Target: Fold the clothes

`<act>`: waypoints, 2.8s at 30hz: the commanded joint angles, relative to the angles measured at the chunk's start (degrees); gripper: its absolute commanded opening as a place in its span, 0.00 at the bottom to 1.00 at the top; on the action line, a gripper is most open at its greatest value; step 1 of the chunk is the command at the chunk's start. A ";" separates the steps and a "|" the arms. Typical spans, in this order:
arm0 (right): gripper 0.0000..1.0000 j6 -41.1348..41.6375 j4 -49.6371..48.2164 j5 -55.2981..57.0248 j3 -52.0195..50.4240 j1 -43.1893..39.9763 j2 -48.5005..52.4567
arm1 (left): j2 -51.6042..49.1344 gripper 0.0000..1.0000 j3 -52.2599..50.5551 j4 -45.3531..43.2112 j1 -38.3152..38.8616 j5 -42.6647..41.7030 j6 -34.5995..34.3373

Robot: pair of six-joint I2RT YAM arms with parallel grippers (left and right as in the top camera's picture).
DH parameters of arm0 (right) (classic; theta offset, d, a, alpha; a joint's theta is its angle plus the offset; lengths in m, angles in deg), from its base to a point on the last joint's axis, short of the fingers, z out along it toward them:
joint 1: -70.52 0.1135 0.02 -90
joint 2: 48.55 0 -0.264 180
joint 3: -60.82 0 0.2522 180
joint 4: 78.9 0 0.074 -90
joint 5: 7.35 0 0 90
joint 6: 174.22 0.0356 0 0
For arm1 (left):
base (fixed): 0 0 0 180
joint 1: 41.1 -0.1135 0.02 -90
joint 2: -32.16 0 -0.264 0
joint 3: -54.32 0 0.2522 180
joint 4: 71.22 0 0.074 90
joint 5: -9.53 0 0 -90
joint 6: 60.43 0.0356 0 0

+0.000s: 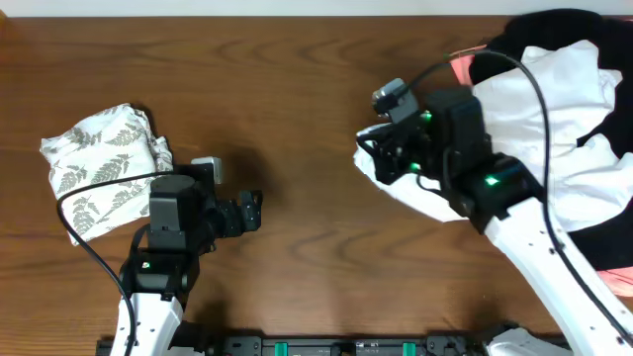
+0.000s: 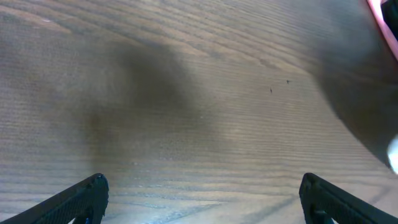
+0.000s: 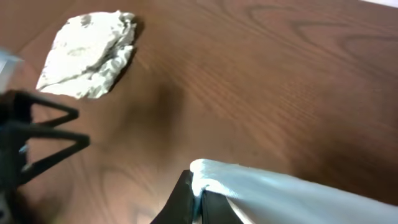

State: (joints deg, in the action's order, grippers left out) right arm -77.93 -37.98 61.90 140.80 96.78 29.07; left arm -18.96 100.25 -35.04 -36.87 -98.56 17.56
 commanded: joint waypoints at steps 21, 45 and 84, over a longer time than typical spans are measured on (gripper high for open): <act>0.07 10.40 -36.89 -1.86 0.85 7.80 23.28 | 0.31 0.98 1.09 0.85 0.15 -0.50 -0.13; 0.99 3.85 19.15 13.88 1.25 -29.75 6.51 | -0.28 0.98 1.09 -3.19 9.42 -0.94 -2.49; 0.82 -0.59 20.22 17.75 -20.35 -26.21 6.82 | -17.03 0.98 1.09 -21.42 32.09 10.21 -6.34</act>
State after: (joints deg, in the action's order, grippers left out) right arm -78.85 -16.50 77.50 121.72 70.05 36.07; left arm -36.92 100.38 -56.70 -3.73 -90.28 11.37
